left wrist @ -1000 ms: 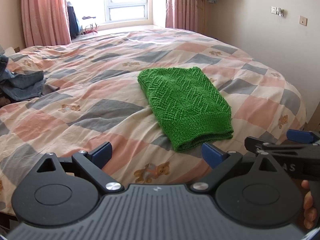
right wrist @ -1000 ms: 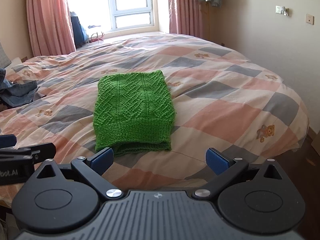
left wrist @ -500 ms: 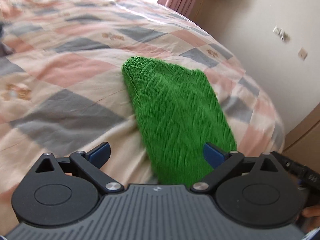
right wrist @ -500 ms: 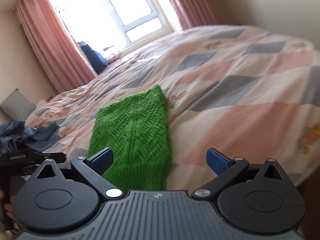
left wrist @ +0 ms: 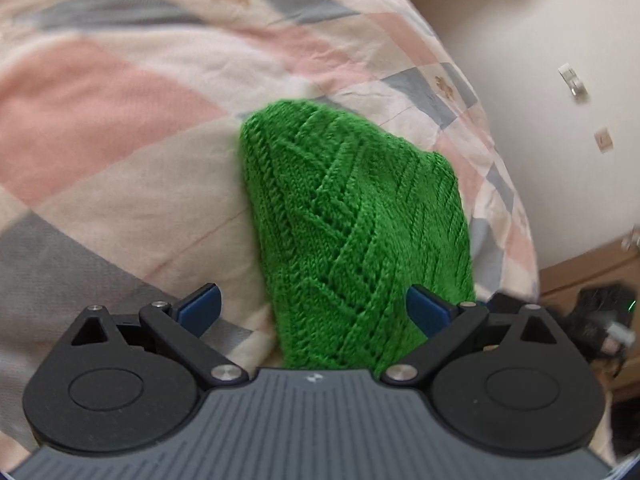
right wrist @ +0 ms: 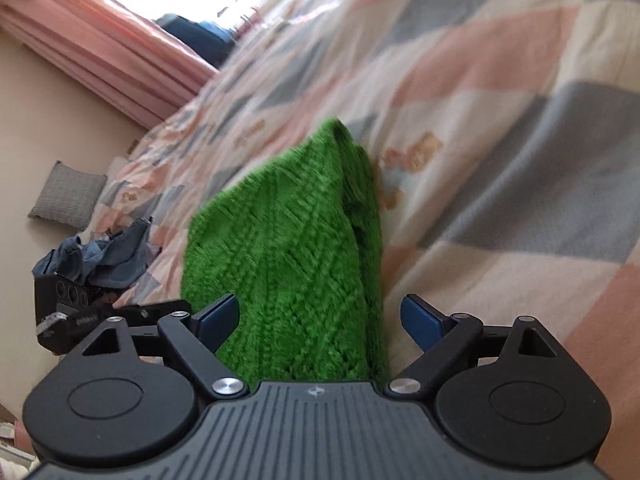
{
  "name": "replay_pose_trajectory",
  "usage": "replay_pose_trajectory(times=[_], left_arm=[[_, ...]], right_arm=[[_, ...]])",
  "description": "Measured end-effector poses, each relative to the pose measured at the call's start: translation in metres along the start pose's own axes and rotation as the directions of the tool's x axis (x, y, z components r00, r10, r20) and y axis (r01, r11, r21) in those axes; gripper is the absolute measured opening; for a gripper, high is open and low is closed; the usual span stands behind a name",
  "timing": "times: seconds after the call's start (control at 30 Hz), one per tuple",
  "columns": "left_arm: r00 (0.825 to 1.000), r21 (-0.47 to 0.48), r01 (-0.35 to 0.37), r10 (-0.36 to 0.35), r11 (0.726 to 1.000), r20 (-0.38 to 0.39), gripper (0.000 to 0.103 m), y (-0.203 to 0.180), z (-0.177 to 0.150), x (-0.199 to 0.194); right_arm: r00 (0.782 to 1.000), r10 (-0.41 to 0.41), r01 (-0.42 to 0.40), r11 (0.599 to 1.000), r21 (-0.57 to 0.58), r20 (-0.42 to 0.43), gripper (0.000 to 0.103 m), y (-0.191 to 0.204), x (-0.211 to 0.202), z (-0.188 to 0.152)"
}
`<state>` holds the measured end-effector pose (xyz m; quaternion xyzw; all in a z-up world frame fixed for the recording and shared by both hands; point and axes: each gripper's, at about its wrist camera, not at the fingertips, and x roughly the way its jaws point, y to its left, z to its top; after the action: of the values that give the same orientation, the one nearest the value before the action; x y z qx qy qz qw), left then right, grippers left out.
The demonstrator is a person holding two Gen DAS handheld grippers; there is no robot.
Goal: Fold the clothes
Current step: 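Grasp the vest hem end with both grippers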
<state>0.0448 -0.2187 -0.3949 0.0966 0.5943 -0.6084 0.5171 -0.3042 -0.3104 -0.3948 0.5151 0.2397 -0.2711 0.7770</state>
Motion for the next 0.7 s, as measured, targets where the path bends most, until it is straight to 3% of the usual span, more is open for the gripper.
replay_pose_trajectory(times=[0.13,0.27,0.3,0.37,0.6,0.7], left_arm=[[0.994,-0.115,0.093,-0.099,0.989,-0.052,0.097,0.012,0.011,0.017],[0.985,-0.209,0.142,-0.159,0.968,-0.066,0.096,0.028,0.016,0.031],[0.983,-0.219,0.149,-0.168,0.964,-0.069,0.096,0.031,0.017,0.033],[0.979,-0.227,0.166,-0.187,0.96,-0.079,0.096,0.034,0.02,0.035],[0.963,-0.294,0.197,-0.241,0.935,-0.12,0.096,0.045,0.03,0.042],[0.958,-0.341,0.197,-0.254,0.919,-0.132,0.091,0.049,0.033,0.048]], right_arm=[[0.999,-0.01,0.012,0.999,0.05,-0.036,0.089,-0.011,0.007,-0.002],[0.997,0.046,-0.036,0.988,0.149,-0.065,0.09,-0.025,0.011,0.004],[0.996,0.055,-0.041,0.985,0.165,-0.076,0.088,-0.028,0.013,0.005],[0.993,0.058,-0.037,0.982,0.184,-0.108,0.073,-0.034,0.017,0.01],[0.971,0.126,-0.084,0.975,0.203,-0.202,0.073,-0.041,0.038,0.023],[0.965,0.157,-0.105,0.966,0.236,-0.212,0.061,-0.043,0.046,0.022]])
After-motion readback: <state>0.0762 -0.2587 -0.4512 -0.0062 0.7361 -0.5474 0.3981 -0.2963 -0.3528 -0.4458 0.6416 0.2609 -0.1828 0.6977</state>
